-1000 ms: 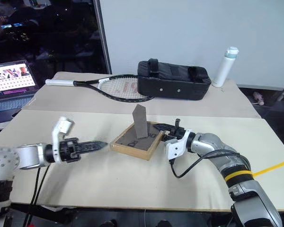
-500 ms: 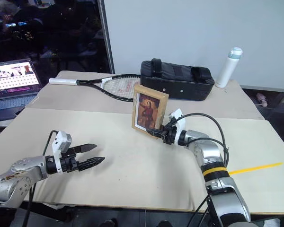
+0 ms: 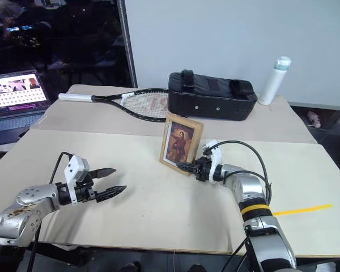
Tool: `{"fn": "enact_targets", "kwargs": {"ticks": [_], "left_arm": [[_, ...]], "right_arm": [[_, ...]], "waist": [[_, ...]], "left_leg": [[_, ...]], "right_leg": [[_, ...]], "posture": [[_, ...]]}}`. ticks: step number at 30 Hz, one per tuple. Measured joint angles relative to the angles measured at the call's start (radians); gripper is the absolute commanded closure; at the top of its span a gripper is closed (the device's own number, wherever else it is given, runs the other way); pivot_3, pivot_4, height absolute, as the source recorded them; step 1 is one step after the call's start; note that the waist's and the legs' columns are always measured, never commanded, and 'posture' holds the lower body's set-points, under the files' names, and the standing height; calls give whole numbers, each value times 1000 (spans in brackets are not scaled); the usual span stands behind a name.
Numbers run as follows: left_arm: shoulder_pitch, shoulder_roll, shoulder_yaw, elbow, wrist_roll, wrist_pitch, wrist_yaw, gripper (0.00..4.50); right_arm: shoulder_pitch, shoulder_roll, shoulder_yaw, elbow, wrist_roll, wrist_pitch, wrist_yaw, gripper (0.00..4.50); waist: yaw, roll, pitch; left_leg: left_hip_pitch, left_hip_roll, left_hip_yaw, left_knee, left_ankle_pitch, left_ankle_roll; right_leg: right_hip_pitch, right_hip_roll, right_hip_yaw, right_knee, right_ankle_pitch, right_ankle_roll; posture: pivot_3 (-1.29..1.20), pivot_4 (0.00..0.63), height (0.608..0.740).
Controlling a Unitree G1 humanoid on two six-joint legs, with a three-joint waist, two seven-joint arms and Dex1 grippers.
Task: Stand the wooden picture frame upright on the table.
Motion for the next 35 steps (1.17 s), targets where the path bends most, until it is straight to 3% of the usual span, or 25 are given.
{"fn": "enact_targets", "kwargs": {"ticks": [3, 5, 7, 10, 13, 20, 25, 29, 35], "left_arm": [[-8, -5, -13, 5, 0, 8, -4, 0], [-10, -5, -22, 7, 2, 11, -7, 0], [-13, -8, -33, 8, 8, 11, -11, 0], [-21, -19, -38, 15, 9, 13, -13, 0], [-37, -25, -38, 27, 6, 18, -18, 0], [-60, -31, -31, 87, 2, 66, 2, 0], [-59, -61, -1, 92, 2, 80, 65, 0], [-59, -109, -4, 78, 15, 78, 120, 0], [-70, -157, -18, 67, 45, 59, 170, 0]], "right_arm": [[17, -8, 0, -45, 1, 51, 26, 3278], [28, -10, -3, -66, 2, 72, 34, 2267], [37, -10, -6, -79, 2, 90, 37, 1760], [52, -13, -10, -105, 3, 113, 44, 603], [82, -33, -27, -167, 35, 150, 47, 16], [274, -184, -94, -406, 78, 181, 68, 16], [507, -324, -98, -533, -9, 4, 111, 16], [513, -324, -173, -530, -41, -122, 57, 16], [530, -296, -270, -518, -40, -169, -44, 16]], "waist": [[-2, 0, 0], [-4, 0, 0], [-6, 0, 0], [-8, 0, 0], [-8, 0, 0], [4, 0, 0], [7, 0, 0], [-10, 0, 0], [-6, 0, 0]], "left_leg": [[0, 0, 0, 0, 0, 0], [0, 0, 0, 0, 0, 0], [0, 0, 0, 0, 0, 0], [0, 0, 0, 0, 0, 0], [0, 0, 0, 0, 0, 0], [0, 0, 0, 0, 0, 0], [0, 0, 1, 1, 0, 0], [1, 0, 1, 4, 0, 1], [1, 0, 1, 5, 0, 1]], "right_leg": [[0, 0, 0, 0, 0, 0], [0, 0, 0, 0, 0, 0], [0, 0, 0, 0, 0, 0], [0, 0, 0, 0, 0, 0], [0, 0, 0, 0, 0, 1], [1, 0, 0, -1, -1, 1], [1, 0, 0, -1, -1, 2], [3, 0, 1, -1, 0, 2], [3, 0, 1, -1, 0, 2]], "posture": [[0, 150, 696], [0, 150, 696], [0, 150, 696], [0, 150, 696], [0, 150, 696], [0, 150, 696], [0, 150, 696], [0, 150, 696], [0, 150, 696]]}}
